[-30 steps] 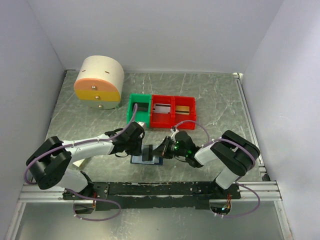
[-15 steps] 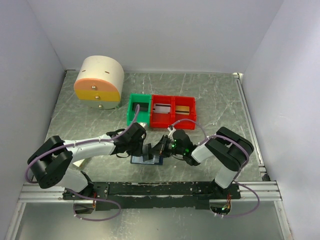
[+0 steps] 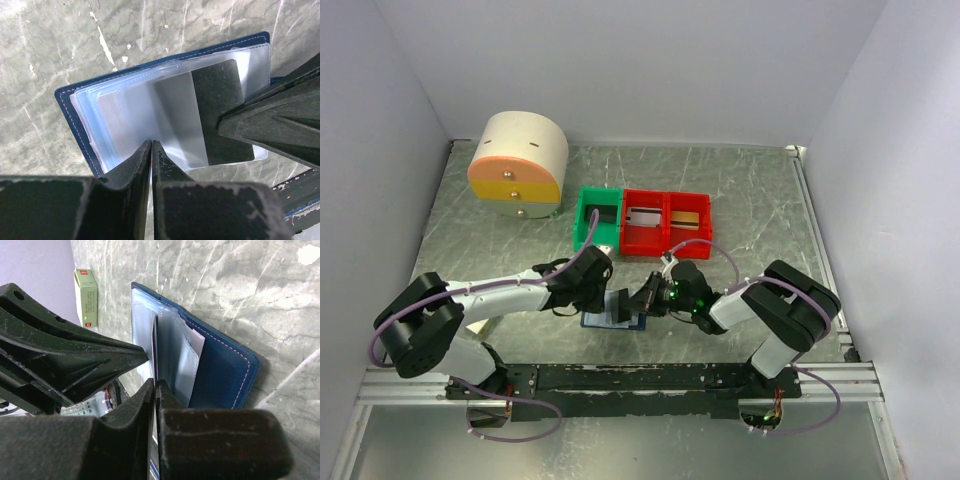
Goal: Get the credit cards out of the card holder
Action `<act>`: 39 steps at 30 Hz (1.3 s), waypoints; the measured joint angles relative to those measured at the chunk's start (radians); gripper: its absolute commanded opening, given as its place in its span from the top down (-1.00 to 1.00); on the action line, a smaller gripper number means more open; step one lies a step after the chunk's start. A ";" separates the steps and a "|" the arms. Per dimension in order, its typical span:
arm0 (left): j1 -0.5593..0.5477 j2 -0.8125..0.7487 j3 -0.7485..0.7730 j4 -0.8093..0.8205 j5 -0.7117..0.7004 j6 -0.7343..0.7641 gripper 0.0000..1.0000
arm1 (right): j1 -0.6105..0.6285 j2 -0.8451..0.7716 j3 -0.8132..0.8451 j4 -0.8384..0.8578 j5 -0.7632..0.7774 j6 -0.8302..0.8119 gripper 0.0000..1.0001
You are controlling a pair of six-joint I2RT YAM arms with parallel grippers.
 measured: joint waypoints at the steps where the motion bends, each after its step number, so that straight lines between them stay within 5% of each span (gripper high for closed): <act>1: 0.000 0.000 0.000 0.000 0.000 0.000 0.67 | 0.000 0.004 0.000 0.008 -0.003 0.002 0.76; 7: 0.000 -0.001 0.000 -0.001 0.000 0.000 0.67 | 0.000 0.027 0.008 0.014 -0.011 0.010 0.65; 24: 0.000 -0.003 0.000 -0.003 -0.002 0.000 0.66 | 0.003 0.059 0.024 0.052 -0.031 0.014 1.00; 33: -0.003 -0.085 -0.014 -0.050 -0.031 -0.001 0.60 | 0.004 -0.166 0.003 -0.112 0.059 -0.067 1.00; 39: -0.005 -0.129 -0.014 -0.068 -0.055 -0.004 0.32 | 0.005 -0.302 0.001 -0.247 0.124 -0.134 1.00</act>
